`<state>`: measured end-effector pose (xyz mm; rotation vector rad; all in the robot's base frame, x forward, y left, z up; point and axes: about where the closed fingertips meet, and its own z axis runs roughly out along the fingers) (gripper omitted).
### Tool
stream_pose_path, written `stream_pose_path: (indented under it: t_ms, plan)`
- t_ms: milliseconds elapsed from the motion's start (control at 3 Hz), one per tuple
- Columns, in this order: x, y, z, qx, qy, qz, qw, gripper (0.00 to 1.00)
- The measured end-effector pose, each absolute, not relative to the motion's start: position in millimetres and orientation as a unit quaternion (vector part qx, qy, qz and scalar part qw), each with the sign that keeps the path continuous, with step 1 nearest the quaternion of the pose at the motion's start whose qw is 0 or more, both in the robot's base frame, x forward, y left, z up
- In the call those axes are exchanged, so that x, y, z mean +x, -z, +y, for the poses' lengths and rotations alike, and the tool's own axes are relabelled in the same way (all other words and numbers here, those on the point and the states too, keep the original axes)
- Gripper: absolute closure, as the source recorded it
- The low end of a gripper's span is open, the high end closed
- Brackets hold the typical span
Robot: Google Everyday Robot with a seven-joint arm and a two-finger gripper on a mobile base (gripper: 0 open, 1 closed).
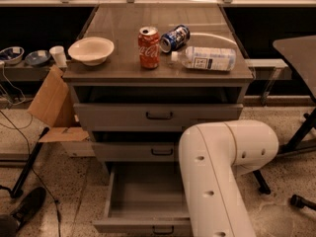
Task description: Open bottom drawer
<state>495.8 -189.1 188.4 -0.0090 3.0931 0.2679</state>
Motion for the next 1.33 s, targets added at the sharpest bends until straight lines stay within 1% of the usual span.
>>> stream_pose_path:
  t_ms: [667,1000,1333]
  plan:
    - [504.9,-200.4,-186.4,-0.005,-0.121,0.991,0.055,1.00]
    - [504.9,-200.4,-186.3,-0.005,-0.121,0.991,0.056,0.82]
    - [504.9,-200.3,-186.3,-0.005,-0.121,0.991,0.056,0.58]
